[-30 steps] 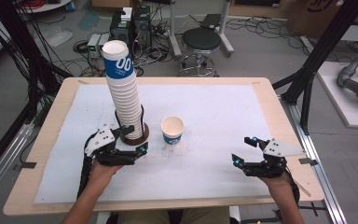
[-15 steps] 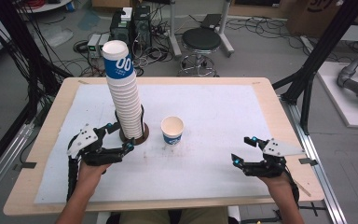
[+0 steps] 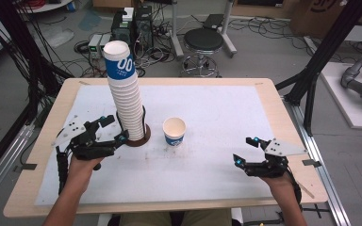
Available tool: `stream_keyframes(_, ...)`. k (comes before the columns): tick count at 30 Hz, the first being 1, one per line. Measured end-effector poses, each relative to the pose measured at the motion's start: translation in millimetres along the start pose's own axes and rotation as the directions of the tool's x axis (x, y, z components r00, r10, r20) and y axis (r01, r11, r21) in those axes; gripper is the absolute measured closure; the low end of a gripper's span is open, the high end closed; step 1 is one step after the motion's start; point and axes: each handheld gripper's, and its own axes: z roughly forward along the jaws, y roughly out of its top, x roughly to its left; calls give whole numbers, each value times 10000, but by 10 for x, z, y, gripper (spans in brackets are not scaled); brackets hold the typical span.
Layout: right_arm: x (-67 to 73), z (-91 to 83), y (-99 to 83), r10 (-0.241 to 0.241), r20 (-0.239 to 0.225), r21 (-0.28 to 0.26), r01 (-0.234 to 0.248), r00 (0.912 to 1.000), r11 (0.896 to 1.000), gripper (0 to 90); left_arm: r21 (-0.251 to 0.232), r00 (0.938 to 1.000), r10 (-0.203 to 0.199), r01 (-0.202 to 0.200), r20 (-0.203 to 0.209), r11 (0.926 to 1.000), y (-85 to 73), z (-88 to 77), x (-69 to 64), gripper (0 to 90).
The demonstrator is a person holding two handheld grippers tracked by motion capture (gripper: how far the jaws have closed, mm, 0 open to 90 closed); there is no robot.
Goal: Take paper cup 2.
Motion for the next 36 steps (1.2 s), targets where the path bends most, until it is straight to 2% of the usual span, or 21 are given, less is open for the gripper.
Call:
stream_keyframes(4, -2, 10, -2, -9, -46, 54, 10, 10000, 10000, 201, -108, 9998, 106, -104, 184, 9999, 151, -20, 8, 172)
stream_keyframes(11, 7, -27, -8, -147, -43, 3, 147, 9999, 9999, 201, -113, 9987, 359, -355, 349, 9993, 516, -54, 52, 168)
stream_keyframes(13, 11, -38, -7, -87, -60, 15, 88, 9999, 10000, 201, -156, 9986, 310, -303, 435, 9994, 614, -56, 63, 168)
stream_keyframes(18, 6, -43, -5, -54, -51, -21, 54, 10000, 10000, 201, -246, 9989, 400, -394, 234, 9989, 800, -61, 98, 168)
stream_keyframes(23, 14, -40, -2, -64, -76, -13, 64, 10000, 10000, 201, -148, 9984, 495, -491, 255, 9987, 983, -26, 132, 167)
stream_keyframes(28, 15, -45, 0, -52, -79, -7, 52, 10000, 10000, 201, -94, 9976, 687, -687, 51, 9976, 1178, 26, 157, 168)
stream_keyframes(30, 11, -47, 0, -91, -58, -35, 91, 9999, 10000, 201, 66, 9961, 867, -866, -152, 9962, 1268, 59, 169, 168)
stream_keyframes(32, 11, -48, -1, -94, -71, -7, 94, 9999, 10000, 201, 100, 9959, 853, -850, -291, 9963, 1339, 91, 184, 168)
stream_keyframes(36, 12, -44, -1, -100, -61, -26, 100, 9999, 9999, 202, 337, 9939, 1031, -1019, -389, 9942, 1469, 171, 198, 167)
